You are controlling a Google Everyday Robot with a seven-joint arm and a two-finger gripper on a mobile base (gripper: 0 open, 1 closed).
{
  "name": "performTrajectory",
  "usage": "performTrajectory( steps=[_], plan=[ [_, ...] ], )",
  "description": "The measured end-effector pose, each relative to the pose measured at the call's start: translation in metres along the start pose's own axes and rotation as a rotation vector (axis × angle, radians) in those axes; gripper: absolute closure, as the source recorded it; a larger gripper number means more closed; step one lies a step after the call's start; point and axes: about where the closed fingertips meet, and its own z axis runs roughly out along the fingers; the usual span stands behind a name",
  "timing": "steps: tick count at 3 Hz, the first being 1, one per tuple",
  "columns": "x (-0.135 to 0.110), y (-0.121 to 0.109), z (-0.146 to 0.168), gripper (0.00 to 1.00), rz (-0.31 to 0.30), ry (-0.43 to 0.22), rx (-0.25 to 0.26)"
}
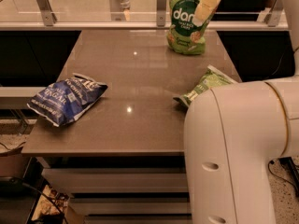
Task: Move green rice chip bag near blue chip bag
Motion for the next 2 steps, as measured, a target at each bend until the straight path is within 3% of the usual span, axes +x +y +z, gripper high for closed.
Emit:
performTrajectory(
  steps=[2],
  plan=[
    [-0.0021, -0.0105, 0.0143, 0.00, -0.016, -0.023, 0.019]
  ],
)
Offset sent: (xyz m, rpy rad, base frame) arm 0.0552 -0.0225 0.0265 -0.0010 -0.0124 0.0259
